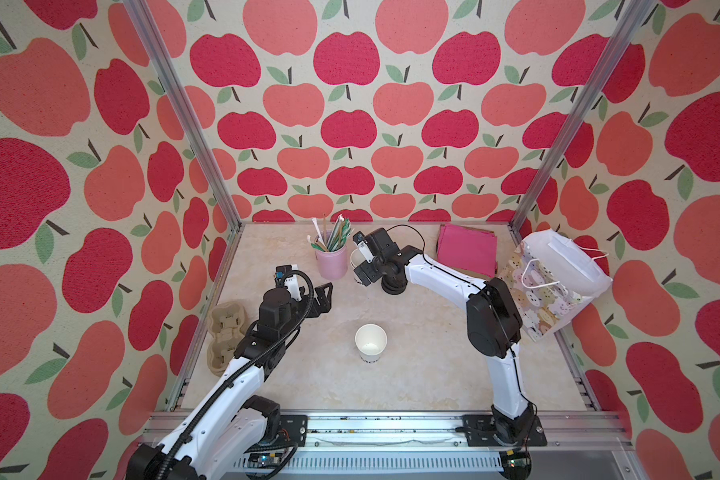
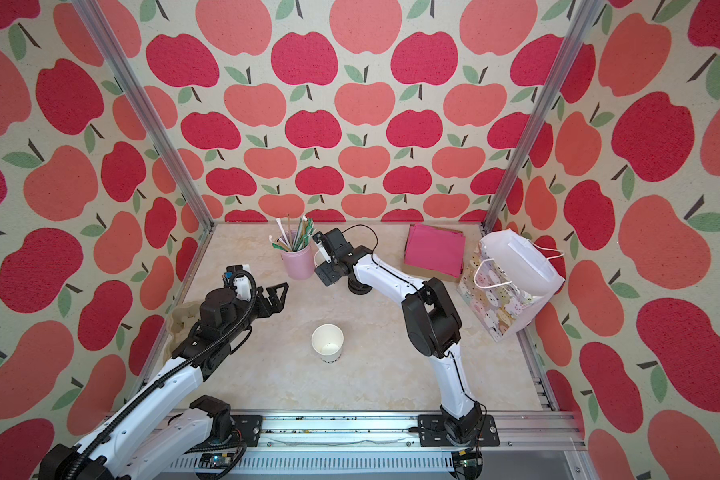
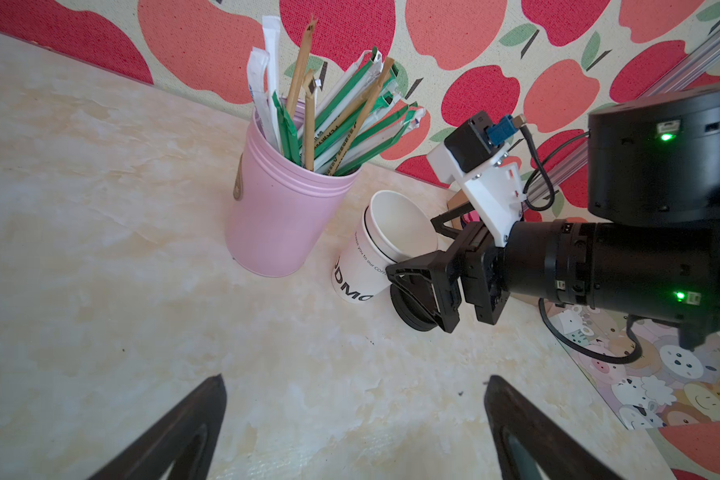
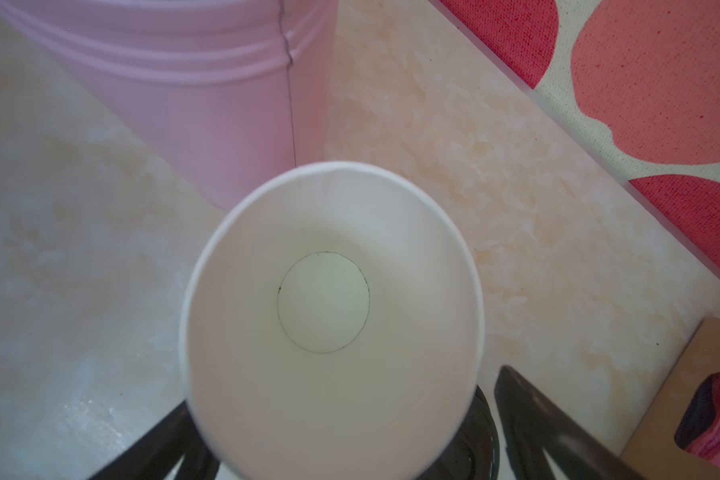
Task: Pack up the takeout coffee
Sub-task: 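Raise the right gripper and move it toward the black lid, then position the right gripper above the black lid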
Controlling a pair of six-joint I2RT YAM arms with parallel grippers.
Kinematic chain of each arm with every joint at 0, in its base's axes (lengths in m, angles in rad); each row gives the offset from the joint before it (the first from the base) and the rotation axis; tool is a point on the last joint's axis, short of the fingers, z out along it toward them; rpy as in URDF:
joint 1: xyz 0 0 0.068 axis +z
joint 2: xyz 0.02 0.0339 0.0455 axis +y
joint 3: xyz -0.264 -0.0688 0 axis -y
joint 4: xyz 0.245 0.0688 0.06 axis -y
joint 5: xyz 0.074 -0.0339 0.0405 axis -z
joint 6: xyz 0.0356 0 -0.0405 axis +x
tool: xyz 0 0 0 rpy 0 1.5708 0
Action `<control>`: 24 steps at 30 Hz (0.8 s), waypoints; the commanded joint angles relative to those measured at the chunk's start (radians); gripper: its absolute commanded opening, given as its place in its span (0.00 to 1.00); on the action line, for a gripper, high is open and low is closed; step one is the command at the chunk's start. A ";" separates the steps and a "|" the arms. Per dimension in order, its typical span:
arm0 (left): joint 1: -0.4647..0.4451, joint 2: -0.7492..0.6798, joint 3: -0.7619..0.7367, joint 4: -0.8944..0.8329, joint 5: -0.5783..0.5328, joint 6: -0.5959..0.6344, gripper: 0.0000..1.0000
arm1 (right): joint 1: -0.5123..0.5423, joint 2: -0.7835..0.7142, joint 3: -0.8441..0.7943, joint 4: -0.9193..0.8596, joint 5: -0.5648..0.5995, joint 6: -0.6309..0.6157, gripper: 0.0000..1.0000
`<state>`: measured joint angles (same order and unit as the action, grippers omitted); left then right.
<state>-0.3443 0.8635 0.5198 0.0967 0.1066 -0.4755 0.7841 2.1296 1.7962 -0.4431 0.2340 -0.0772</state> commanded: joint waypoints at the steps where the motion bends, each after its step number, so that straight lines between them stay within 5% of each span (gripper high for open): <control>1: 0.007 -0.015 -0.019 0.001 -0.021 0.022 0.99 | -0.017 0.031 0.061 0.001 -0.005 -0.015 0.99; 15: 0.008 -0.009 -0.030 0.010 -0.012 0.015 0.99 | -0.065 0.126 0.221 -0.043 -0.081 -0.045 0.99; 24: 0.010 -0.006 -0.032 0.013 -0.015 0.019 0.99 | -0.061 -0.052 0.109 0.001 -0.190 -0.037 0.99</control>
<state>-0.3405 0.8639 0.5011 0.1005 0.1009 -0.4755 0.7177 2.1834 1.9320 -0.4496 0.1005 -0.1074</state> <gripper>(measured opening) 0.992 0.993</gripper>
